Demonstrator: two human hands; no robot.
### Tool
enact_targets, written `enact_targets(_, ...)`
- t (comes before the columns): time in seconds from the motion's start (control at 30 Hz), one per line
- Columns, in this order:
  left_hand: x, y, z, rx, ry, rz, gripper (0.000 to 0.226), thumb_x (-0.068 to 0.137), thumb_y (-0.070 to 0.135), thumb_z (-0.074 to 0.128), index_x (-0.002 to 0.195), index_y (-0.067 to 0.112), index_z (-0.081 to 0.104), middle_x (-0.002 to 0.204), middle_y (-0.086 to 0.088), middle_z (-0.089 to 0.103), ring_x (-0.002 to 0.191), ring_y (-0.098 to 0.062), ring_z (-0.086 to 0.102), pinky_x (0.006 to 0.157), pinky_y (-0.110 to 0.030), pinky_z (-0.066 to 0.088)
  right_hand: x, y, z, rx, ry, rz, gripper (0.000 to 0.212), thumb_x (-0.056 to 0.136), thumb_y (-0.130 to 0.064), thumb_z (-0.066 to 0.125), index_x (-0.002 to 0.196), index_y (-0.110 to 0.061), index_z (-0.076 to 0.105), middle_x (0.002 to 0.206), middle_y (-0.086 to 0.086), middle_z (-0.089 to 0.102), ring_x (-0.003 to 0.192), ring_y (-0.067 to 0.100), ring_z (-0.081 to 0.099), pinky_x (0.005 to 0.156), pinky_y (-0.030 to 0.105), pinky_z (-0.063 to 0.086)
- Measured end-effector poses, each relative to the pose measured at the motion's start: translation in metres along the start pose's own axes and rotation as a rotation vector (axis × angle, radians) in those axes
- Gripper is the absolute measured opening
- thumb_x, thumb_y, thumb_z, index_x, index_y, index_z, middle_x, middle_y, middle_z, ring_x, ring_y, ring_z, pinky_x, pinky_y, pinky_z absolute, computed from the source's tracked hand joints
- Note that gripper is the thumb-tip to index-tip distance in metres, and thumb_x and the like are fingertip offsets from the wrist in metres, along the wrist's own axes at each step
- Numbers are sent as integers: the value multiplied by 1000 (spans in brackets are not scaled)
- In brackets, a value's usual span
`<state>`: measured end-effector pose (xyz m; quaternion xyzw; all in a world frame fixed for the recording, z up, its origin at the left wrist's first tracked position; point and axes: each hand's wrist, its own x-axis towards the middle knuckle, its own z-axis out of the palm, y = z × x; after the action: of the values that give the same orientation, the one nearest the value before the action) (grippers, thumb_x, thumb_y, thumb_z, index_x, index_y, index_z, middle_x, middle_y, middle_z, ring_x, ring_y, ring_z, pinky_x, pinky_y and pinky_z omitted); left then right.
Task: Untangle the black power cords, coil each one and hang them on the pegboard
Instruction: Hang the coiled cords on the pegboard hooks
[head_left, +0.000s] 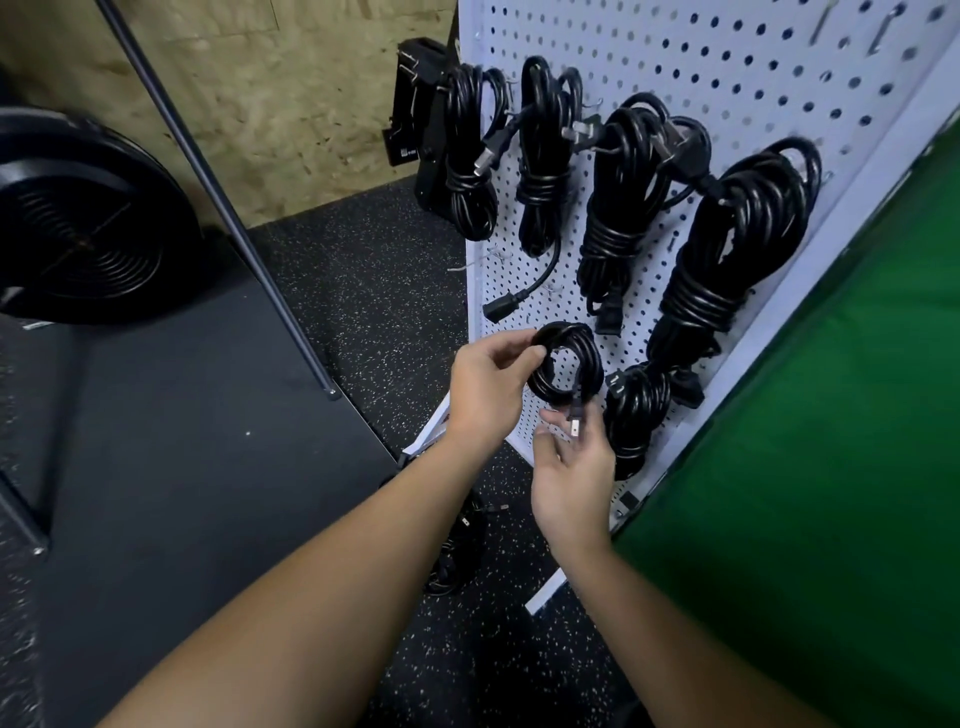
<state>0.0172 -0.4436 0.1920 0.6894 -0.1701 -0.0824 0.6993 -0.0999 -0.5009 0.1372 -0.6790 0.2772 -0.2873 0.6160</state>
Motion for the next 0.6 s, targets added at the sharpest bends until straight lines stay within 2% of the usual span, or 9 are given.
enact_targets(0.03, 2, -1, 2, 2, 0, -10, 18, 101, 7, 77, 117, 12, 84, 105, 3, 84, 102, -17, 80, 98, -36, 64, 1, 2, 0, 19, 4, 22, 65, 106, -6, 65, 166, -12, 40, 122, -10, 77, 113, 6, 75, 105, 38, 60)
enact_targets(0.1, 6, -4, 5, -16, -1, -32, 17, 100, 7, 78, 116, 11, 84, 104, 2, 84, 102, -17, 80, 97, -34, 64, 2, 7, 0, 45, 3, 35, 52, 105, -3, 64, 156, -11, 53, 128, -9, 76, 119, 3, 72, 109, 40, 58)
enact_targets(0.17, 9, -9, 6, -33, -8, -52, 17, 100, 7, 79, 116, 10, 84, 105, 1, 84, 103, -17, 80, 99, -35, 63, 0, 13, 1, 49, -15, 31, 42, 105, -3, 64, 142, -24, 62, 131, -8, 75, 123, 4, 71, 111, 41, 57)
enact_targets(0.2, 10, -11, 6, -41, -14, -61, 18, 99, 7, 80, 117, 10, 83, 107, 1, 84, 105, -16, 80, 100, -35, 62, 0, 16, 1, 43, -22, 33, 44, 106, -5, 64, 143, -28, 61, 131, -10, 75, 123, 6, 72, 111, 41, 56)
enact_targets(0.3, 8, -24, -2, -31, -16, -95, 28, 96, 11, 84, 124, 9, 80, 114, 2, 83, 109, -11, 78, 102, -30, 61, -1, 30, 0, -8, -59, 69, 47, 107, -11, 66, 152, -23, 57, 128, -14, 74, 118, 8, 74, 107, 40, 58)
enact_targets(0.37, 2, -40, -14, 16, 11, -120, 27, 96, 10, 85, 122, 9, 80, 113, 1, 82, 107, -8, 78, 99, -29, 62, 0, 41, 0, -77, -136, 116, 45, 106, -13, 68, 150, -23, 59, 125, -15, 75, 115, 8, 74, 106, 40, 60)
enact_targets(0.5, -31, -88, -47, 200, 25, -209, 17, 97, 11, 83, 114, 12, 80, 102, -7, 81, 88, -9, 73, 86, -28, 62, 2, 73, -1, -284, -325, 217, 38, 105, -17, 71, 142, -23, 65, 120, -13, 75, 118, 9, 71, 110, 41, 57)
enact_targets(0.6, -62, -128, -81, 331, 61, -319, 17, 96, 14, 84, 112, 16, 81, 99, -1, 81, 85, -8, 72, 89, -30, 61, -3, 103, 0, -429, -445, 271, 35, 105, -18, 71, 139, -20, 69, 116, -11, 76, 114, 11, 72, 108, 38, 57)
